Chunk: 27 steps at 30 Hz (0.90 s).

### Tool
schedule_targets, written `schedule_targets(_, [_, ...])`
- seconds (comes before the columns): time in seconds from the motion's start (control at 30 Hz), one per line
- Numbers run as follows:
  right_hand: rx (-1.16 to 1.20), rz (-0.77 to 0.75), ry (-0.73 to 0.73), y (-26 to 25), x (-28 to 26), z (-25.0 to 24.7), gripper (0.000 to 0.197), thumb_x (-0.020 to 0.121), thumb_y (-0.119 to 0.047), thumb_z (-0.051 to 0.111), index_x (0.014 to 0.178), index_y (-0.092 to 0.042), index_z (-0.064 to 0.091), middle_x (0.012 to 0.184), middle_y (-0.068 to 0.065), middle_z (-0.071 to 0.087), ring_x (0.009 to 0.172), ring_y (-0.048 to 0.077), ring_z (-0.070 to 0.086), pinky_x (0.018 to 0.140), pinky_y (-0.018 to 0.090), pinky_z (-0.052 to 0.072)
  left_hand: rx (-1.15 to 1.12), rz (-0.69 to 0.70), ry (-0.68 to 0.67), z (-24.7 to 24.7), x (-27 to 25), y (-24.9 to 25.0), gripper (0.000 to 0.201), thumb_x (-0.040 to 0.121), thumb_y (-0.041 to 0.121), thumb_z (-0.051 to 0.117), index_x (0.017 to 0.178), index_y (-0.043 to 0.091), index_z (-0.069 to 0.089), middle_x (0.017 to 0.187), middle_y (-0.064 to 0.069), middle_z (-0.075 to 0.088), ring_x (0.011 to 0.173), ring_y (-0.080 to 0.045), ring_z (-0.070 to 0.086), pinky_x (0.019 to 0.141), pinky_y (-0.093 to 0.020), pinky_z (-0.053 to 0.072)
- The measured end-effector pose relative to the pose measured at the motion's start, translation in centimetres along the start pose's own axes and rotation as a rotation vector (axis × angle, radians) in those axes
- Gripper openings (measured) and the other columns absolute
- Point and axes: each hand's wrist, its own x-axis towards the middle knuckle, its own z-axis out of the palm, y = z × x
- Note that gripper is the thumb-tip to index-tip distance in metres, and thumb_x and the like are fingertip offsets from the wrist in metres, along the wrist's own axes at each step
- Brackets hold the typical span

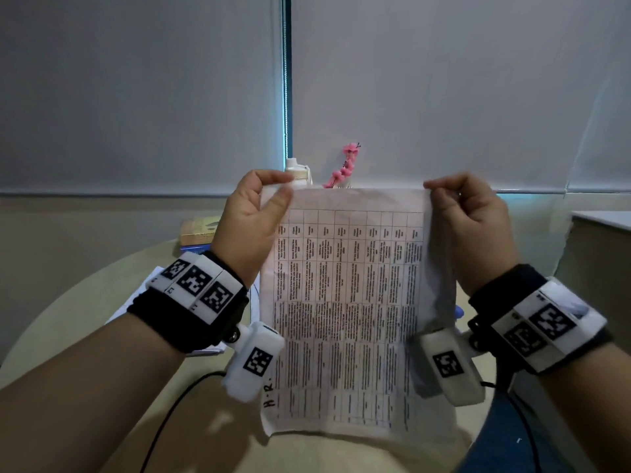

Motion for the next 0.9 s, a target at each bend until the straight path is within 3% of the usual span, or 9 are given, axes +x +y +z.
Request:
schedule_targets(0.13, [-0.020, 0.171, 0.024, 2.3, 0.5, 0.4, 0.025, 0.093, -0.002, 0.048, 0.076, -0.019, 0.056, 0.071, -0.004, 0.058, 0.054, -0.007, 0.053, 0.056, 0.010, 0.044, 0.043, -0.358, -0.144, -0.7, -0.7, -2.2, 0.022, 0.085, 0.012, 0.060, 0.107, 0.008, 0.061, 0.105, -0.017, 0.070, 0.098, -0.035, 0.068, 0.087, -0.051, 0.054])
schedule_targets(0.3, [-0.178, 0.607, -0.301, 7.6, 1.4, -1.2, 0.019, 0.099, -0.023, 0.042, 0.082, -0.021, 0.052, 0.078, 0.003, 0.060, 0.067, 0.019, 0.059, 0.058, 0.027, 0.048, 0.305, -0.435, -0.110, -2.7, -1.1, -5.7, 0.014, 0.089, 0.003, 0.060, 0.101, 0.004, 0.068, 0.097, -0.015, 0.073, 0.089, -0.030, 0.070, 0.090, -0.050, 0.052])
schedule_targets(0.4, [-0.742, 0.561, -0.407, 10.7, 2.4, -3.4, 0.013, 0.095, -0.029, 0.049, 0.097, -0.018, 0.056, 0.101, 0.011, 0.064, 0.097, 0.031, 0.061, 0.081, 0.036, 0.047, 0.418, -0.447, -0.084, -4.8, -1.2, -7.3, 0.014, 0.089, 0.004, 0.061, 0.084, 0.015, 0.069, 0.075, -0.001, 0.075, 0.067, -0.014, 0.071, 0.077, -0.038, 0.054])
schedule_targets(0.53, [-1.393, 0.615, -0.749, 14.6, 2.2, -5.0, 0.053, 0.087, -0.048, 0.052, 0.124, -0.010, 0.049, 0.122, 0.014, 0.059, 0.110, 0.032, 0.056, 0.094, 0.035, 0.044, 0.455, -0.532, -0.069, -6.0, -1.6, -9.2, 0.016, 0.090, 0.004, 0.060, 0.084, 0.017, 0.066, 0.062, 0.004, 0.073, 0.056, -0.012, 0.069, 0.065, -0.033, 0.051])
schedule_targets(0.6, [-1.507, 0.643, -0.838, 15.7, 1.9, -5.1, 0.062, 0.082, -0.059, 0.048, 0.119, -0.009, 0.051, 0.117, 0.013, 0.062, 0.103, 0.031, 0.060, 0.091, 0.039, 0.048, 0.429, -0.571, -0.061, -6.2, -1.9, -9.7, 0.013, 0.090, 0.004, 0.059, 0.087, 0.014, 0.066, 0.070, -0.003, 0.074, 0.064, -0.020, 0.070, 0.066, -0.034, 0.053])
schedule_targets(0.7, [-1.548, 0.652, -0.929, 16.2, 1.6, -4.3, 0.039, 0.090, -0.041, 0.046, 0.104, -0.006, 0.058, 0.103, 0.012, 0.066, 0.083, 0.027, 0.058, 0.065, 0.030, 0.044, 0.420, -0.594, -0.052, -6.3, -2.2, -10.1, 0.009, 0.091, 0.008, 0.059, 0.088, 0.014, 0.066, 0.076, -0.009, 0.075, 0.071, -0.028, 0.070, 0.068, -0.037, 0.054])
schedule_targets(0.77, [-1.532, 0.635, -0.938, 16.1, 1.3, -4.2, 0.026, 0.090, -0.037, 0.043, 0.084, -0.013, 0.052, 0.093, 0.012, 0.062, 0.077, 0.026, 0.053, 0.066, 0.030, 0.041, 0.403, -0.599, -0.047, -6.3, -2.1, -10.3, 0.009, 0.091, 0.009, 0.060, 0.091, 0.013, 0.068, 0.076, -0.008, 0.075, 0.075, -0.030, 0.070, 0.076, -0.043, 0.054])
schedule_targets(0.83, [-1.465, 0.641, -0.871, 16.4, 1.3, -4.7, 0.027, 0.088, -0.038, 0.043, 0.071, -0.017, 0.043, 0.091, 0.012, 0.060, 0.079, 0.027, 0.056, 0.075, 0.033, 0.044, 0.390, -0.599, -0.049, -6.3, -2.0, -10.2, 0.010, 0.091, 0.010, 0.060, 0.093, 0.012, 0.069, 0.078, -0.008, 0.076, 0.077, -0.031, 0.071, 0.079, -0.045, 0.054])
schedule_targets(0.9, [-1.267, 0.675, -0.650, 16.2, 1.5, -5.3, 0.021, 0.086, -0.031, 0.049, 0.073, -0.017, 0.042, 0.086, 0.012, 0.059, 0.079, 0.027, 0.059, 0.073, 0.033, 0.046, 0.382, -0.597, -0.052, -6.2, -2.0, -10.0, 0.010, 0.091, 0.011, 0.060, 0.092, 0.012, 0.070, 0.080, -0.009, 0.076, 0.077, -0.031, 0.072, 0.079, -0.045, 0.055])
